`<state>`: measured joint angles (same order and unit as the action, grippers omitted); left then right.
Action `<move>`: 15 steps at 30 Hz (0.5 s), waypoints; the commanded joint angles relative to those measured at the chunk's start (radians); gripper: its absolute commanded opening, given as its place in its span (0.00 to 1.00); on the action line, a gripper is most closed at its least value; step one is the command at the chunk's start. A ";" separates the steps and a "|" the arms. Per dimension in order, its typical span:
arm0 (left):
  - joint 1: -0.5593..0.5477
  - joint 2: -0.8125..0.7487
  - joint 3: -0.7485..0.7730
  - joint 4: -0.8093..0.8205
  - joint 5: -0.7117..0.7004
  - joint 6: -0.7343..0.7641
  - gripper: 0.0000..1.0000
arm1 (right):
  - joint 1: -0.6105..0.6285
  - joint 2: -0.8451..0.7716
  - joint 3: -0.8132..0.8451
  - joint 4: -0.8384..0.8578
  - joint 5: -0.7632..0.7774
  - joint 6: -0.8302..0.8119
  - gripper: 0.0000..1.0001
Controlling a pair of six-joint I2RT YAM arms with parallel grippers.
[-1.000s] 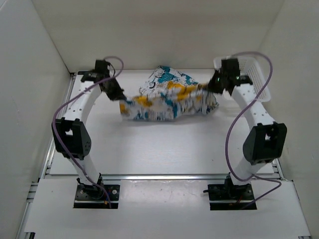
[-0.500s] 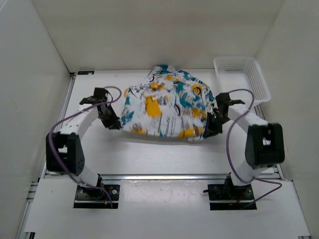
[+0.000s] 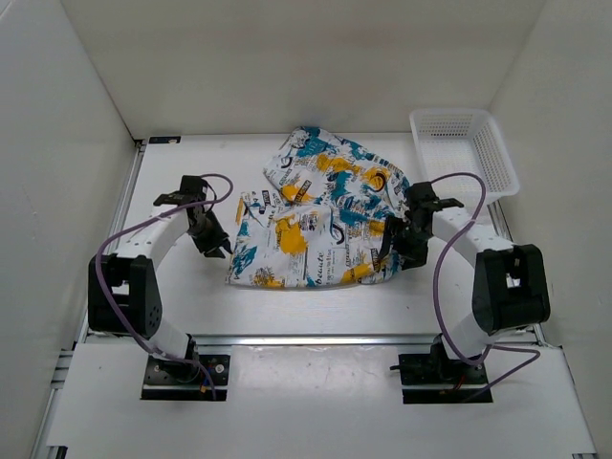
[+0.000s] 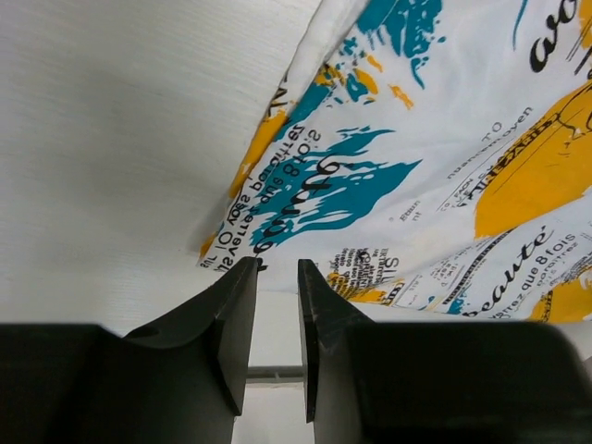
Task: Fold and stack the shorts
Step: Flatten the shorts out, then fold the shorts
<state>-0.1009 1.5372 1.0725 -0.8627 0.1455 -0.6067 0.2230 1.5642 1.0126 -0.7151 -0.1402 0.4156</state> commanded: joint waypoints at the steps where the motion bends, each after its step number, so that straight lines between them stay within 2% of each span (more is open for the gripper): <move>1: 0.006 -0.069 -0.044 -0.006 -0.018 0.010 0.36 | 0.006 -0.004 -0.045 0.061 0.036 0.054 0.76; 2: 0.006 -0.081 -0.057 -0.006 -0.018 0.010 0.38 | 0.006 0.008 -0.055 0.071 0.051 0.077 0.76; 4: 0.006 -0.101 -0.083 -0.006 -0.018 0.010 0.40 | 0.018 0.043 -0.055 0.082 0.112 0.087 0.68; 8: 0.006 -0.133 -0.118 -0.006 -0.018 0.010 0.40 | 0.041 0.066 -0.042 0.054 0.261 0.118 0.69; 11: 0.006 -0.144 -0.105 -0.015 -0.018 0.010 0.40 | 0.105 -0.048 -0.042 0.010 0.332 0.127 0.73; 15: 0.006 -0.135 -0.080 -0.015 -0.027 0.010 0.40 | 0.150 -0.124 0.001 -0.053 0.399 0.127 0.75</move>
<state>-0.0998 1.4414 0.9569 -0.8833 0.1371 -0.6056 0.3481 1.5120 0.9619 -0.7036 0.1596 0.5255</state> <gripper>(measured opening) 0.401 0.748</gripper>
